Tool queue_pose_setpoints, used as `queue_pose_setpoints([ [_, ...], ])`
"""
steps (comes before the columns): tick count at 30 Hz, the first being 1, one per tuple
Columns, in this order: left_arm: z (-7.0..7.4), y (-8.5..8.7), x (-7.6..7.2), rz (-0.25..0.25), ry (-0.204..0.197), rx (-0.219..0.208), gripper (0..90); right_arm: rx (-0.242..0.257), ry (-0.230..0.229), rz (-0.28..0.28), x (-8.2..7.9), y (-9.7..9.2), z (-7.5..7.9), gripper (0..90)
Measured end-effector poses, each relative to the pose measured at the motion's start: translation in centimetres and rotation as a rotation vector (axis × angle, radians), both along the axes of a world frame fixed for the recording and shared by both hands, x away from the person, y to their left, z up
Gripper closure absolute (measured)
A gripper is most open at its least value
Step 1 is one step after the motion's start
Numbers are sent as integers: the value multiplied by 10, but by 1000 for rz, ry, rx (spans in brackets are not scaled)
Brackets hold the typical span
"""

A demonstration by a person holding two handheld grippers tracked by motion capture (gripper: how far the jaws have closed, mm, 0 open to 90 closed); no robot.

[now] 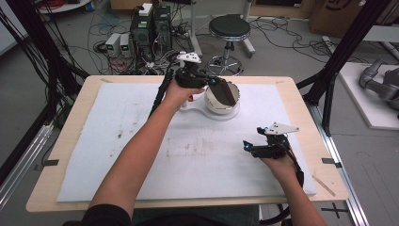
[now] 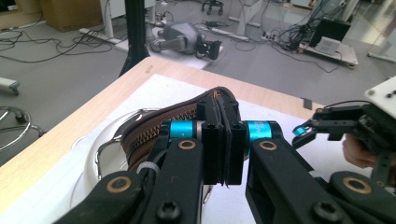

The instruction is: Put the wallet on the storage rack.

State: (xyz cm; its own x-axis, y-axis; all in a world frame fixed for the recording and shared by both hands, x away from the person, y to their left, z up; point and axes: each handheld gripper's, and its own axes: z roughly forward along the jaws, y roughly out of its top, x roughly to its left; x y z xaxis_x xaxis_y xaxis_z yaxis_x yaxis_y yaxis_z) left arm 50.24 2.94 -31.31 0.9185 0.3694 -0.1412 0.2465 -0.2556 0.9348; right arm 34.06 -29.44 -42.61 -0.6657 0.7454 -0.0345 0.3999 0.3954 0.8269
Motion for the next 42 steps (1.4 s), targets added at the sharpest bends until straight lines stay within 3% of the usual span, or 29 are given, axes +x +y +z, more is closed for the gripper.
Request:
queue_pose_setpoints([
  [8,-8,-2,9,39,11,14,882,0,0,0,0,0,0,180],
  [13,-21,-7,11,65,18,61,876,0,-2,3,0,0,0,180],
  [15,-24,-8,11,71,31,43,839,1,-2,2,0,0,0,180],
  [17,-24,-9,10,83,32,59,713,1,-1,1,0,-1,0,180],
  [21,-22,-7,8,93,32,72,585,-4,-4,0,0,0,0,180],
  [26,-18,-2,4,102,33,59,505,-4,-2,1,-1,0,0,180],
  [34,-14,6,-8,71,35,35,425,-9,-3,3,-1,1,0,180],
  [42,-13,23,-37,-11,40,19,356,-15,-7,1,-2,2,0,180],
])
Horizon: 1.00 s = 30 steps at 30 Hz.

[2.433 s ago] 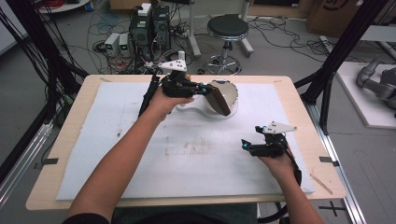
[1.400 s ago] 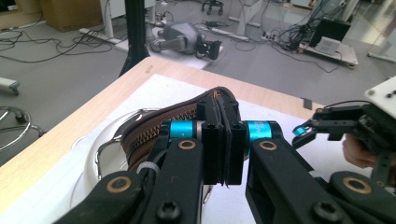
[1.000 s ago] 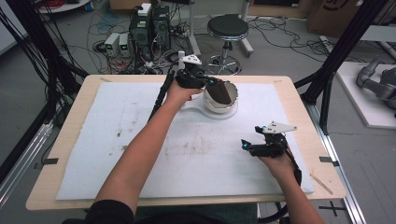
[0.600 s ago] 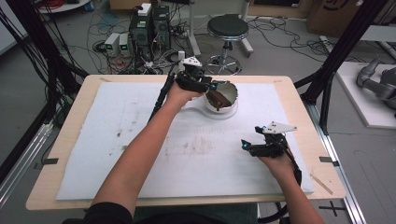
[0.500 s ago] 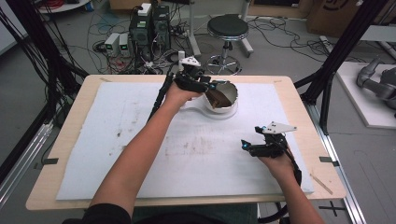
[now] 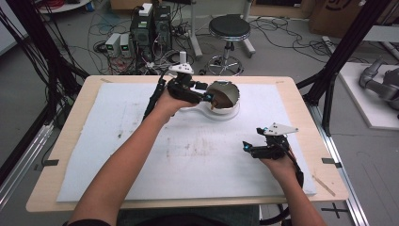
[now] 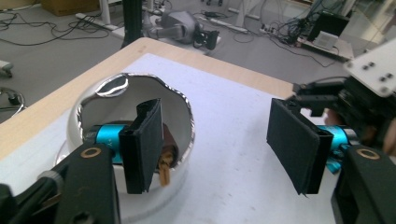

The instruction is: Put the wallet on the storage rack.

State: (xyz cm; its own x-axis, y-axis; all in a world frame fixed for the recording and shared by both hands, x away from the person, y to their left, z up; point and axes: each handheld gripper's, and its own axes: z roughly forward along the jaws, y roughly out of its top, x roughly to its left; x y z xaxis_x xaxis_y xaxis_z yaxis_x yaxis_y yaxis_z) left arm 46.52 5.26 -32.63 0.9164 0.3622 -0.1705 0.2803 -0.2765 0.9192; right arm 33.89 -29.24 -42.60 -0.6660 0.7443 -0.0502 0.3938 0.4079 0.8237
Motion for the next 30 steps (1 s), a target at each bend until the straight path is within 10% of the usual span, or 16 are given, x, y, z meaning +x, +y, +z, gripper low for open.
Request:
queue_pose_setpoints([
  [30,-43,88,-78,-12,-26,-57,311,-13,6,-6,0,2,-1,180],
])
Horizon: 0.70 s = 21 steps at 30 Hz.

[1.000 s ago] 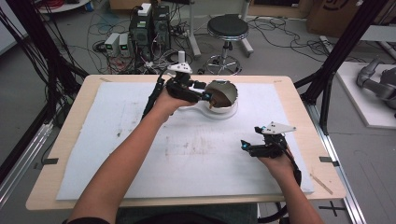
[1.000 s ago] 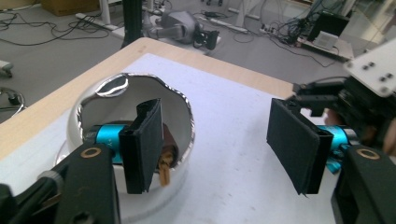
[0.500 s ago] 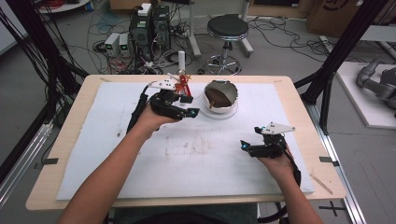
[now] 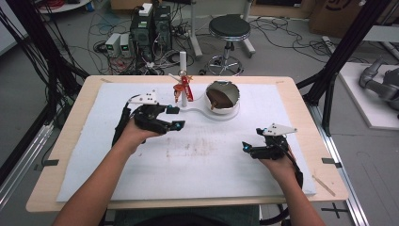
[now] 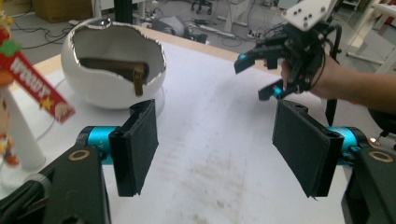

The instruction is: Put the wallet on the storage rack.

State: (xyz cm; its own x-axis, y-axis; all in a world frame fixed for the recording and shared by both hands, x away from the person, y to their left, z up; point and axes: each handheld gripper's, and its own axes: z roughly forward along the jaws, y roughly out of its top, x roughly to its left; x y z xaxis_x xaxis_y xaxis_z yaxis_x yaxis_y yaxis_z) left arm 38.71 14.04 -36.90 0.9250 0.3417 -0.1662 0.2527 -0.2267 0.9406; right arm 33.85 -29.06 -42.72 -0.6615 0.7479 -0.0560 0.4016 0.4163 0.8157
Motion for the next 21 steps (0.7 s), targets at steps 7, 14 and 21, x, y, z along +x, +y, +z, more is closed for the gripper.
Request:
queue_pose_setpoints([
  [7,-5,18,-15,28,-15,10,308,-4,2,0,1,1,-1,180],
  [14,-15,36,-27,60,-24,33,281,-2,0,-3,0,1,0,180],
  [21,-19,55,-38,89,-46,39,254,4,-3,-2,1,-1,0,180],
])
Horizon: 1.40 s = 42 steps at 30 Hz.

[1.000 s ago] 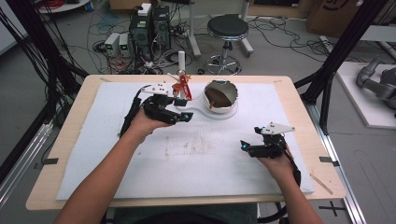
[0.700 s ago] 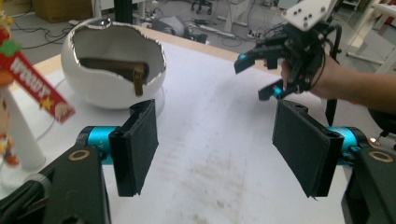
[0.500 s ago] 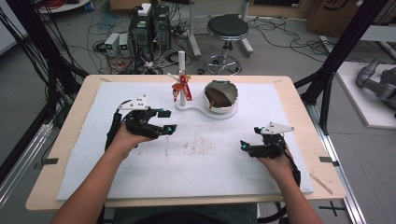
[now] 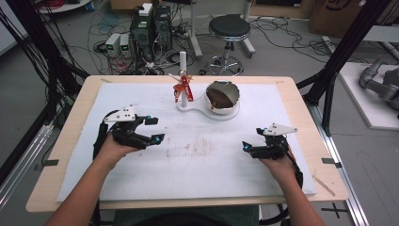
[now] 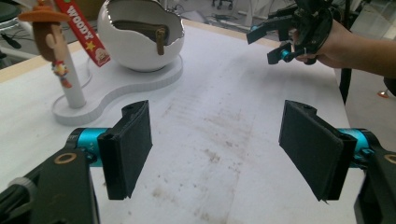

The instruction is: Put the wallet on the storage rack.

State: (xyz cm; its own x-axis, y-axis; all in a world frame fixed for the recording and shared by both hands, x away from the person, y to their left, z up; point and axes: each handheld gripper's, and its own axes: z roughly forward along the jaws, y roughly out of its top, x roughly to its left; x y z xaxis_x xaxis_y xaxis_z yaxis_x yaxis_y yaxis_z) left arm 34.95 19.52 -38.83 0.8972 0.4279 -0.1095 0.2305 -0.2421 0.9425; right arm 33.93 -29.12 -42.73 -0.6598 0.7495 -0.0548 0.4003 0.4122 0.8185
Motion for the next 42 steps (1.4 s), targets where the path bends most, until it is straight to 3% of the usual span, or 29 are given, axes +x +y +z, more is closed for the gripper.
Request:
queue_pose_setpoints([
  [6,-7,17,-10,57,-10,-11,207,24,8,-5,3,-1,-2,180],
  [13,-17,24,-9,96,-9,25,178,38,5,-11,3,-3,0,180],
  [19,-24,20,-5,95,-6,64,176,41,12,-18,5,-4,-1,180],
  [42,-25,21,-4,103,7,57,176,30,13,-11,5,-3,-1,180],
])
